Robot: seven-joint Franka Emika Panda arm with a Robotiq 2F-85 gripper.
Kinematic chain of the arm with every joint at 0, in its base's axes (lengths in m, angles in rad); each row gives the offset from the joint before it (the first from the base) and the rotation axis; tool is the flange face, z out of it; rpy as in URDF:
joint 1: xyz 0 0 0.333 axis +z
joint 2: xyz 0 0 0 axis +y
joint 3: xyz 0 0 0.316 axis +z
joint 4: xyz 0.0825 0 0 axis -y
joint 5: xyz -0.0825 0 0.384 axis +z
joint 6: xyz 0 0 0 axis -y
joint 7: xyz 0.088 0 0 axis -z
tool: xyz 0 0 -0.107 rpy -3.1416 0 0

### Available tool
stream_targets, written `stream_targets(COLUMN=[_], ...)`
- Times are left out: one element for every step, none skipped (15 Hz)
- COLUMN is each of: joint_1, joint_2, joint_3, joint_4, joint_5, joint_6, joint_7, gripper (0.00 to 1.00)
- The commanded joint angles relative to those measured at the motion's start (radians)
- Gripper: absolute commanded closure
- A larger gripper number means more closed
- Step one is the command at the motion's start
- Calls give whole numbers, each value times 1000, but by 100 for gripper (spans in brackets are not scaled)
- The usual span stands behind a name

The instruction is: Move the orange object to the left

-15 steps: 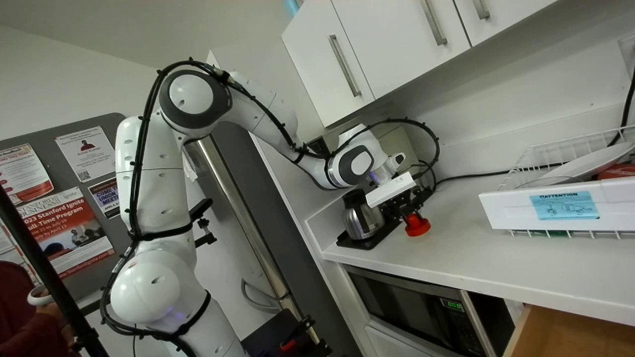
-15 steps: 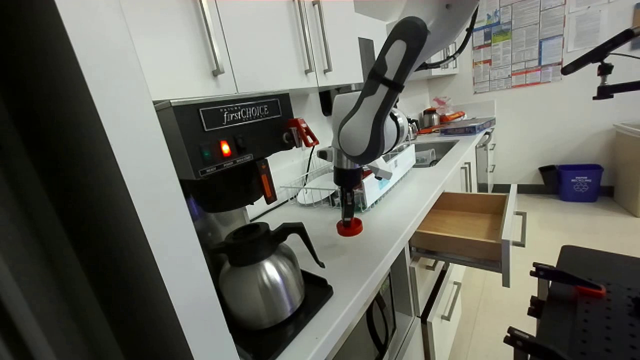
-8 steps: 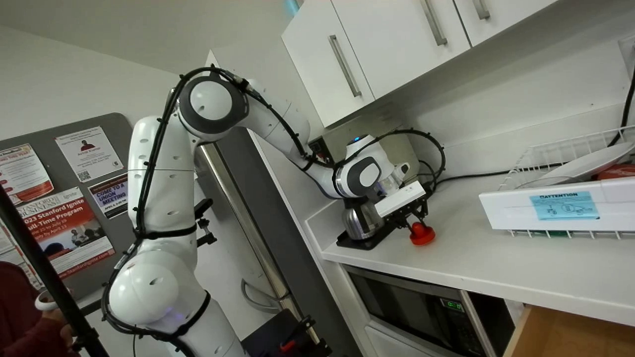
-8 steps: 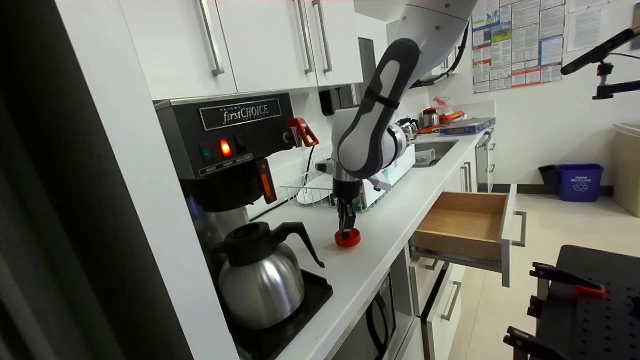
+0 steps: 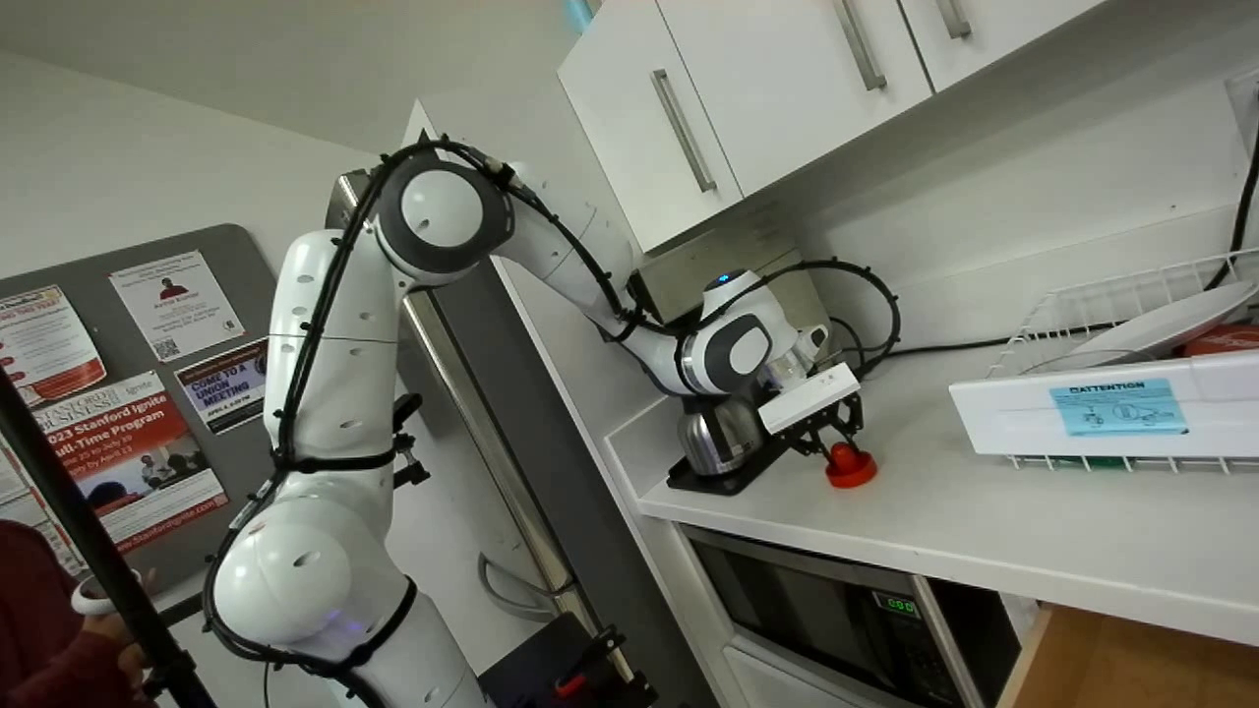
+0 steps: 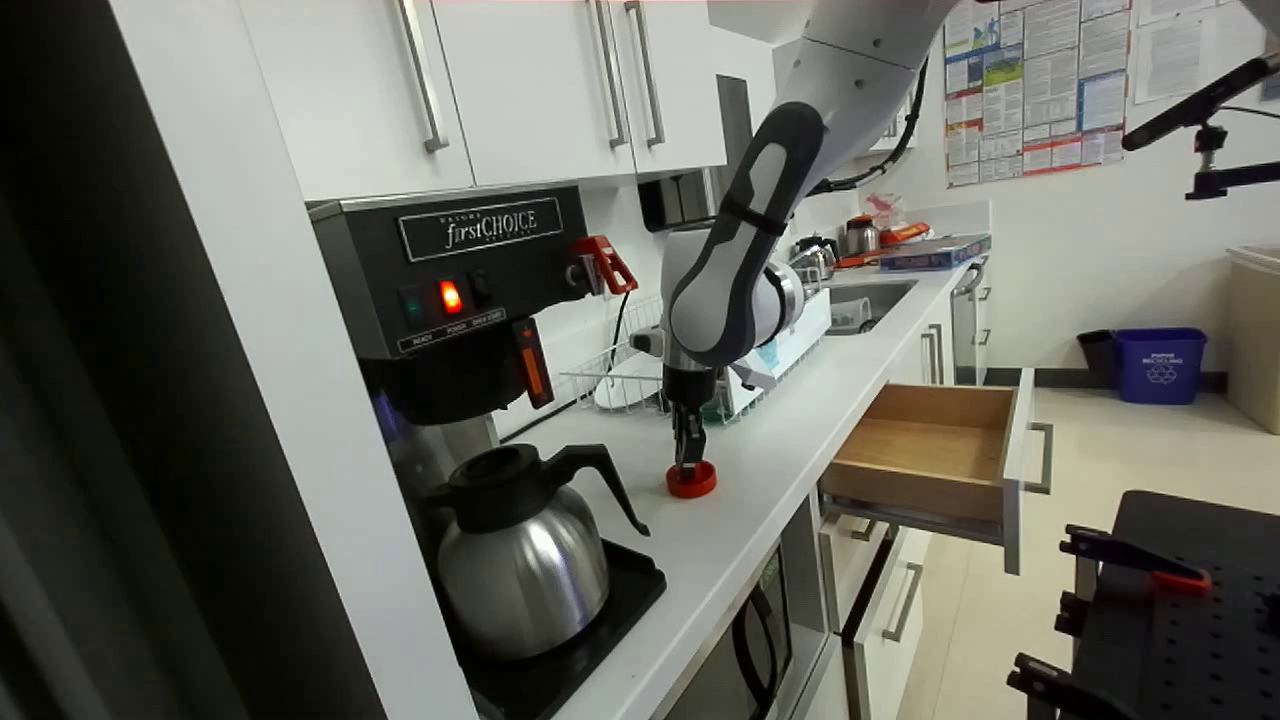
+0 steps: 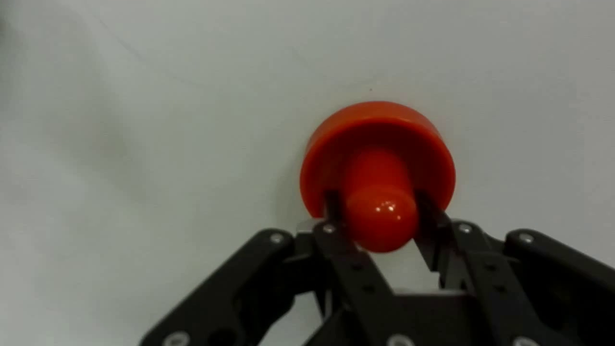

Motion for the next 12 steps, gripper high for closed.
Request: stream_targets(joint_1=[-11, -16, -20, -22, -11, 1, -14, -27, -45, -58, -78, -89], joint_2=[2, -8, -21, -35, -58, -77, -103, -130, -167, -204, -237, -278], joint_3=[10, 15, 17, 16, -2, -21, -13, -4, 9, 17, 32, 37], joint_4=[27, 22, 15, 6, -3, -10, -23, -34, -52, -66, -78, -93], joint_5=[-10, -5, 1, 4, 2, -6, 6, 18, 39, 63, 99, 135], joint_6=[-44, -53, -59, -62, -80, -94, -110, -132, -152, -178, -201, -226], joint_7=[1, -2, -1, 2, 30, 55, 49, 43, 23, 9, -22, -44], gripper=[28, 21, 13, 6, 1, 0, 0, 0, 0, 0, 0, 0])
